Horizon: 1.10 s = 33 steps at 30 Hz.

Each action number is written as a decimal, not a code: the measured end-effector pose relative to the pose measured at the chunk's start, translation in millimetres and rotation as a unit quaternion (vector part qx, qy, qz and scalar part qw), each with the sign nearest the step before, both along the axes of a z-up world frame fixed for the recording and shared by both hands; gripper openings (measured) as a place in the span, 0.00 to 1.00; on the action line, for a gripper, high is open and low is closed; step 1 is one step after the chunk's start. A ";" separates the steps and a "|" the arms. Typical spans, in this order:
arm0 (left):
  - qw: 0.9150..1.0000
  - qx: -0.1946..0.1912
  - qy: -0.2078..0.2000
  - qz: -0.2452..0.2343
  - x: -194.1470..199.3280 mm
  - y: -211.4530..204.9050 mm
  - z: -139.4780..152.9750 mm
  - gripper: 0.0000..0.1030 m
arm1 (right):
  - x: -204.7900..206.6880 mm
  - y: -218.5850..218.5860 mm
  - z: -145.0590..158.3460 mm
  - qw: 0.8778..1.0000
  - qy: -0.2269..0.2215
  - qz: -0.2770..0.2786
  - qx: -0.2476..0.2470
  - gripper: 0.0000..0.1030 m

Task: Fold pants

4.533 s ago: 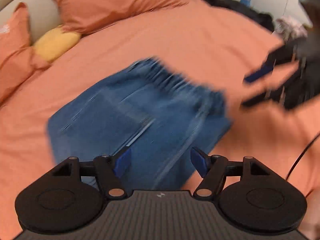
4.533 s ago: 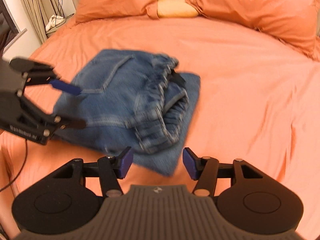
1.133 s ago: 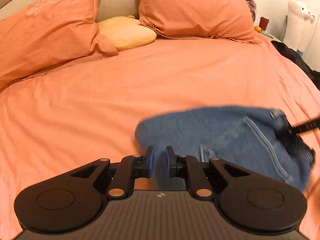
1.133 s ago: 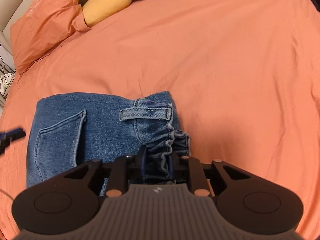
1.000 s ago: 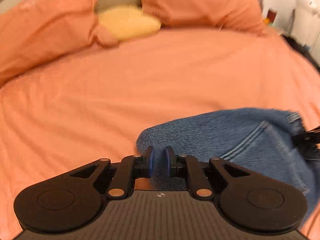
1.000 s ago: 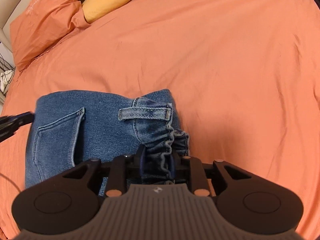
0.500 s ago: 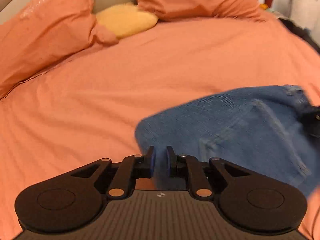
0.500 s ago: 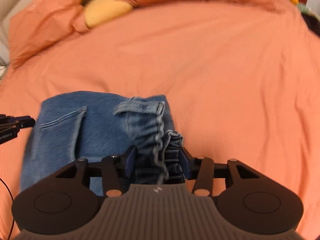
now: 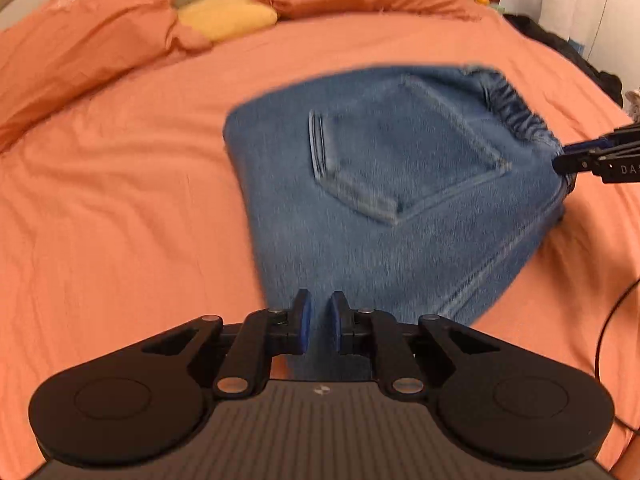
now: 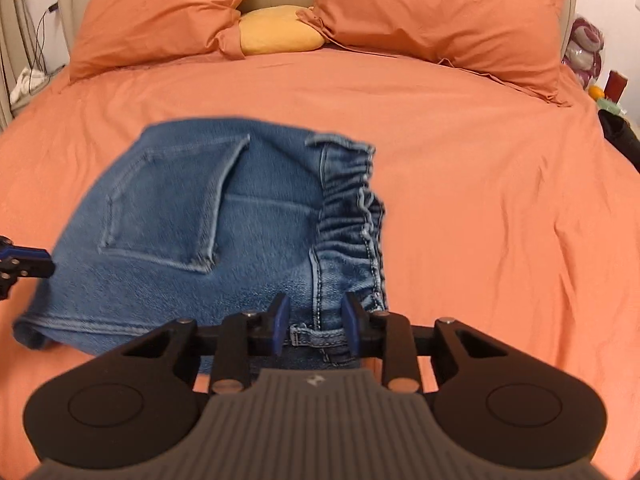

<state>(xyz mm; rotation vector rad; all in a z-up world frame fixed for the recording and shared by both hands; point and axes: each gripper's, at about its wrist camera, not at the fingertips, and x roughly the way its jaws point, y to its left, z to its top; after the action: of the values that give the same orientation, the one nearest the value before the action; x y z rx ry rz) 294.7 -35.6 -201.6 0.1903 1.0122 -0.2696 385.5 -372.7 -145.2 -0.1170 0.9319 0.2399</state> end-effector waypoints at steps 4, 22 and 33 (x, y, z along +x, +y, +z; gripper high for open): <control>1.000 0.023 -0.004 -0.008 -12.0 -6.3 -27.3 0.15 | -0.8 3.5 -23.7 1.000 -0.003 -0.017 0.002 0.24; 0.981 -0.157 -0.031 0.113 -3.2 63.5 25.0 0.77 | -37.6 -62.8 -8.9 0.960 -0.008 -0.168 0.226 0.70; 0.958 -0.236 0.018 0.160 57.7 88.8 -14.0 0.79 | -10.4 -96.4 -78.7 0.899 0.072 -0.218 0.373 0.71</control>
<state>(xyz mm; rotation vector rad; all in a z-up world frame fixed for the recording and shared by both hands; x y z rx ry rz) 352.4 53.2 -215.6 -0.4113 0.9697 -0.2106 375.1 -469.1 -223.9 0.8252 0.9318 0.1745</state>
